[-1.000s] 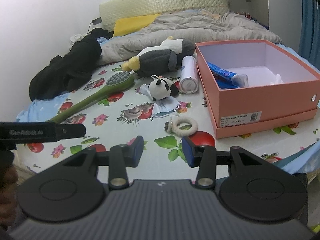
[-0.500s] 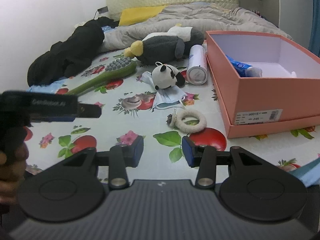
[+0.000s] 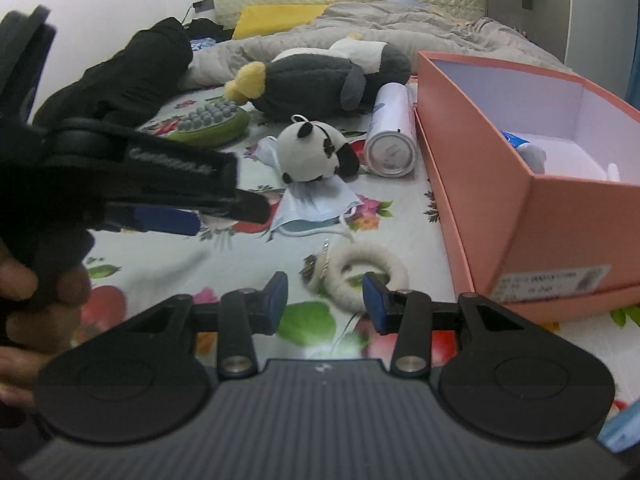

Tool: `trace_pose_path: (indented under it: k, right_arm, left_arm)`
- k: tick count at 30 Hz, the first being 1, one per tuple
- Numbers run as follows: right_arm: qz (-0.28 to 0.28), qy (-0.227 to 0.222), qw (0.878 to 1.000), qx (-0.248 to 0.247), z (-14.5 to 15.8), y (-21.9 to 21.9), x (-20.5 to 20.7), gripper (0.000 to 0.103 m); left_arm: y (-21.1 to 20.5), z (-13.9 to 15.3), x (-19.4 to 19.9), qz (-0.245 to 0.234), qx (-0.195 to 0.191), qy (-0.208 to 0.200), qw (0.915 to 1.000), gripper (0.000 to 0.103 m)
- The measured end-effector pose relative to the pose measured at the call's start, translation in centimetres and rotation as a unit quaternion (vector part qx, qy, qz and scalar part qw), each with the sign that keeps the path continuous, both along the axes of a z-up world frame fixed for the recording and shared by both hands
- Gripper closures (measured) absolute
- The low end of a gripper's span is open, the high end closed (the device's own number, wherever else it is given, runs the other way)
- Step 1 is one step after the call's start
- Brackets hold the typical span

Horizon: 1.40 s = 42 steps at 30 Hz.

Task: Organize soft objects
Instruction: 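Reach the left tool to the blue face mask while the right tool reaches the white ring, then close the left tool on the panda plush while the right tool grasps the white ring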

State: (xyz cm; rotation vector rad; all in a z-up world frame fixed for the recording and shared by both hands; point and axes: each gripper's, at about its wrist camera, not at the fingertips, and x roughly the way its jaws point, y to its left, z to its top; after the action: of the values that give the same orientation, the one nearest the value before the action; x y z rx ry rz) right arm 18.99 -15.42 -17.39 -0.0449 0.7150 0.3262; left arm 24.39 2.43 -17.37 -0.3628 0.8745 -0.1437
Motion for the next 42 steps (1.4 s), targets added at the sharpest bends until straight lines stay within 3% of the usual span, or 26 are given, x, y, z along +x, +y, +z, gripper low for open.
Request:
trace_pose_path:
  k: [4, 11, 17, 22, 25, 27, 33, 42]
  right_arm:
    - [0.008, -0.006, 1.0, 0.001, -0.8, 0.1, 1.2, 0.059]
    - [0.017, -0.012, 1.0, 0.005, -1.5, 0.0, 2.2, 0.059]
    - [0.036, 0.012, 0.999, 0.011, -2.4, -0.4, 2.7, 0.061]
    - [0.041, 0.007, 0.999, 0.0, -2.8, 0.0, 2.5, 0.07]
    - [0.041, 0.005, 0.999, -0.006, -2.8, 0.1, 2.5, 0.082]
    - [0.043, 0.004, 0.999, -0.009, -2.7, 0.1, 2.5, 0.088]
    - [0.047, 0.008, 0.999, -0.015, -2.1, -0.3, 2.5, 0.091]
    - [0.045, 0.001, 0.999, -0.004, -0.5, -0.4, 1.7, 0.091]
  left_arm:
    - [-0.9, -0.8, 2.3, -0.004, -0.003, 0.0, 1.0, 0.028]
    - [-2.2, -1.6, 5.2, -0.021, 0.035, -0.004, 0.9992, 0.029]
    - [-2.4, -2.8, 6.7, -0.021, 0.061, 0.006, 0.9979, 0.032]
    - [-3.8, -2.7, 7.4, -0.043, 0.101, 0.019, 0.9937, 0.053]
    - [-4.6, -2.8, 7.6, -0.05, 0.137, 0.019, 0.9891, 0.077]
    - [-4.3, -2.8, 7.6, -0.043, 0.123, 0.025, 0.9911, 0.096]
    - [-3.3, -2.2, 6.6, -0.024, 0.11, 0.04, 0.9928, 0.1]
    - [-0.3, -0.1, 1.1, -0.004, 0.089, 0.033, 0.9955, 0.1]
